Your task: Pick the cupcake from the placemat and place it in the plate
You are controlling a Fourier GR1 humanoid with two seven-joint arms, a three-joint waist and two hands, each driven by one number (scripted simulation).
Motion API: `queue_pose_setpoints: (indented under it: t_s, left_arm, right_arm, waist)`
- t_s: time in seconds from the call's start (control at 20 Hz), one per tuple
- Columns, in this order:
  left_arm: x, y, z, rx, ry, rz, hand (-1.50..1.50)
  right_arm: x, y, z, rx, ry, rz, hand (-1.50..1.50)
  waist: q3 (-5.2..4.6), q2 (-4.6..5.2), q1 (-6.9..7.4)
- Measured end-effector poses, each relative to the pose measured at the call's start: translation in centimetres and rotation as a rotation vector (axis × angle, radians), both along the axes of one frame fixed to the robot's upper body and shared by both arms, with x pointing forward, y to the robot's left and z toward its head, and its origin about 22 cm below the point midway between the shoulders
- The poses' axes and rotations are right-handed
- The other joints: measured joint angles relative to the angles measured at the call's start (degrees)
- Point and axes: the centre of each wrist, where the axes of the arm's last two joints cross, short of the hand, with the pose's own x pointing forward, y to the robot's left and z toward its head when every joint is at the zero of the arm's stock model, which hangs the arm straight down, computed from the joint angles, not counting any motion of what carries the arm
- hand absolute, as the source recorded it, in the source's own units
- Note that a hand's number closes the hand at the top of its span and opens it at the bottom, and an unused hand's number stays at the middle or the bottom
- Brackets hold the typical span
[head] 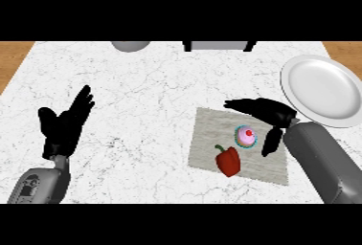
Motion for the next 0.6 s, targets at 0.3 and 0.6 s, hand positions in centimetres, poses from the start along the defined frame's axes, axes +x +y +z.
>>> queue_pose_setpoints:
  t_s: [0.3, 0.6]
  left_arm:
    - [0.0, 0.8, -0.4, -0.002, -0.005, 0.0, 0.0]
    - [-0.5, 1.1, 0.4, 0.0, -0.004, 0.003, 0.0]
  right_arm:
    - [-0.3, 1.9, -1.1, -0.063, 0.016, 0.056, 1.5]
    - [-0.8, 1.9, -2.0, -0.062, 0.016, 0.151, 1.5]
  waist:
    - [-0.01, -0.04, -0.04]
    - [-0.01, -0.06, 0.07]
